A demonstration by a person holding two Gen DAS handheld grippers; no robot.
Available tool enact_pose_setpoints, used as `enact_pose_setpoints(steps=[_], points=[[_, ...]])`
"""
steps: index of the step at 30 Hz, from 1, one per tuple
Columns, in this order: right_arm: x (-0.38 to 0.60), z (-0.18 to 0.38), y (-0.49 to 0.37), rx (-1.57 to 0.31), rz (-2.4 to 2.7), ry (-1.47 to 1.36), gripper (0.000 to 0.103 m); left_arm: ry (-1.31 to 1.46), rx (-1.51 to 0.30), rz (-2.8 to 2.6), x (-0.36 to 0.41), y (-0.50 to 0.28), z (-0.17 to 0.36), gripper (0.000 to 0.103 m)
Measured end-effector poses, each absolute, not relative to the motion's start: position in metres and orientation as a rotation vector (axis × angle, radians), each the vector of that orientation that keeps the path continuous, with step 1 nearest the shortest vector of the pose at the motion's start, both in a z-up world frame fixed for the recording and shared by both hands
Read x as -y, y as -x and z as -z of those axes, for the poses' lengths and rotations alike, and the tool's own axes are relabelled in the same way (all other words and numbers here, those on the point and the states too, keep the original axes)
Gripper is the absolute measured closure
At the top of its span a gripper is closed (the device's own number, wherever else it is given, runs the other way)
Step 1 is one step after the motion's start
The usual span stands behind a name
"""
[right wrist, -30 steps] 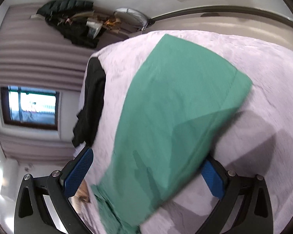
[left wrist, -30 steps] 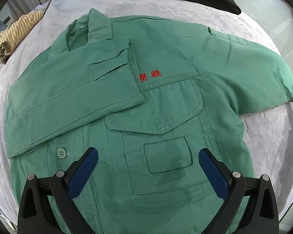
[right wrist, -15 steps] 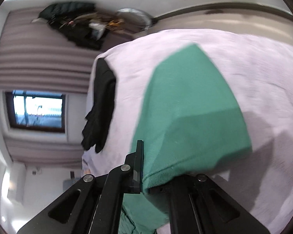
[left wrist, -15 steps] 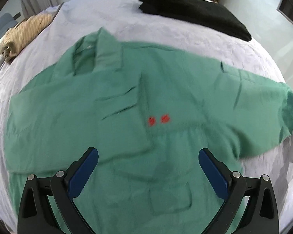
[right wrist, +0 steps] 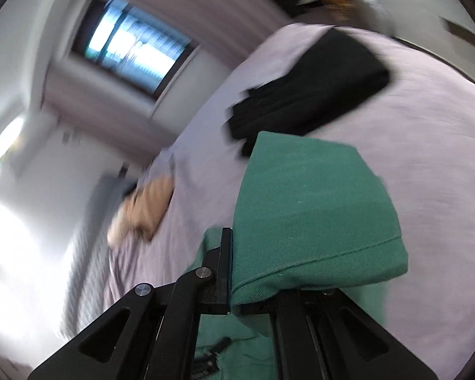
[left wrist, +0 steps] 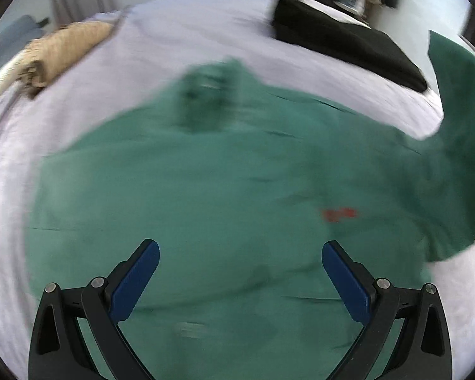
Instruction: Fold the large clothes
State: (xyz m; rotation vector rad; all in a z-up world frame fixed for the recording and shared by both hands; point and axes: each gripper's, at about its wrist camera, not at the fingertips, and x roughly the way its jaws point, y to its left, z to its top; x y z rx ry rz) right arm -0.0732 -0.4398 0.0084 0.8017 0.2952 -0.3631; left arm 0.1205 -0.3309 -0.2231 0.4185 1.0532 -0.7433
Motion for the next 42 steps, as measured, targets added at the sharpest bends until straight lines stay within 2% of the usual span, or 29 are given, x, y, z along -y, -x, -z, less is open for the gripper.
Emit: enact_pose_setpoints(steps=[4,8,11,13,14,15,17,19,20,21,22,28,31,33,36,42], points=[[0.384,0.016,-0.028,-0.438,0.293,-0.703,0.100,-0.401,-1.047,0.634,0.278,-0.174,0.226,0.000],[0.320,0.082,-0.122,-0.686,0.283,-0.567,0.100,-0.388,-1.085,0.561,0.230,-0.211,0.244,0.000],[0.300,0.131,-0.156,-0.863,0.348,-0.518,0.095,-0.383,-1.113,0.547,0.206,-0.225,0.256,0.000],[0.300,0.142,-0.150,-0.866,0.373,-0.593,0.094,-0.368,-1.123,0.557,0.194,-0.231,0.258,0.000],[0.304,0.141,-0.142,-0.835,0.364,-0.672,0.084,-0.362,-1.124,0.562,0.190,-0.233,0.260,0.000],[0.306,0.140,-0.134,-0.818,0.373,-0.727,0.064,-0.356,-1.125,0.568,0.186,-0.235,0.261,0.000],[0.310,0.132,-0.111,-0.729,0.425,-0.819,0.043,-0.338,-1.125,0.577,0.179,-0.239,0.261,0.000],[0.319,0.128,-0.093,-0.651,0.478,-0.890,0.044,-0.321,-1.127,0.581,0.174,-0.242,0.259,0.000],[0.323,0.126,-0.087,-0.614,0.498,-0.929,0.058,-0.310,-1.128,0.582,0.169,-0.244,0.258,0.000],[0.329,0.124,-0.087,-0.596,0.514,-0.949,0.089,-0.302,-1.128,0.580,0.166,-0.244,0.256,0.000],[0.331,0.121,-0.092,-0.597,0.526,-0.941,0.093,-0.296,-1.126,0.578,0.162,-0.246,0.254,0.000],[0.270,0.093,-0.172,-0.725,0.430,-0.546,0.093,-0.279,-1.103,0.530,0.137,-0.253,0.246,0.000],[0.221,0.107,-0.208,-0.861,0.391,-0.347,0.082,-0.266,-1.104,0.493,0.123,-0.260,0.246,0.000],[0.206,0.119,-0.205,-0.918,0.365,-0.294,0.061,-0.266,-1.109,0.473,0.118,-0.262,0.246,0.000],[0.189,0.128,-0.197,-0.943,0.315,-0.290,0.058,-0.263,-1.112,0.473,0.116,-0.263,0.245,0.000],[0.221,0.141,-0.127,-0.934,0.342,-0.525,0.058,-0.250,-1.121,0.548,0.141,-0.255,0.240,0.000]])
